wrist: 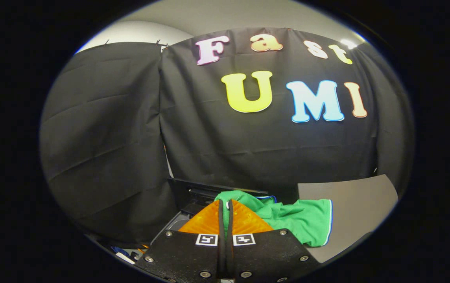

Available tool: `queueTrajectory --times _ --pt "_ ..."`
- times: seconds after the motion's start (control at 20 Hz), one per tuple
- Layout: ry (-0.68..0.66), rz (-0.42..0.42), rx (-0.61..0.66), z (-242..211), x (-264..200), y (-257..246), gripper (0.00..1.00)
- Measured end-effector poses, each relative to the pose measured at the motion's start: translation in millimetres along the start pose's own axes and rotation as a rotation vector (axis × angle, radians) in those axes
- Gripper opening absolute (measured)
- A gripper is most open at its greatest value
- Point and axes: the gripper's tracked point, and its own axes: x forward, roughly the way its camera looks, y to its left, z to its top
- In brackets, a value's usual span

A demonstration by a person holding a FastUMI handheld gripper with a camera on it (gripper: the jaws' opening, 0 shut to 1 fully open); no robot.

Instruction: Put the clothes into the washing machine and then close the washing machine lid.

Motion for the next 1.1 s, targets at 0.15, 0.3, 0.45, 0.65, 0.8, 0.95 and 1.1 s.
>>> queueTrajectory --times 0.15,0.3,0.45,0.65,0.8,0.95,1.1 --pt "0.004 0.021 -0.015 -13.9 11.0 22.0 0.00" --pt "0.022 0.024 -0.036 -34.9 23.9 36.0 0.00" --pt "0.060 0.031 -0.023 -63.0 37.0 47.3 0.00" --pt "0.097 0.042 -0.021 -96.6 55.4 59.3 0.00" --pt "0.113 0.032 -0.025 -116.6 66.6 61.5 0.00" --pt "0.126 0.021 -0.011 -131.9 76.2 60.4 0.00" --pt "0.142 -0.002 0.008 -144.1 87.6 51.7 0.00"
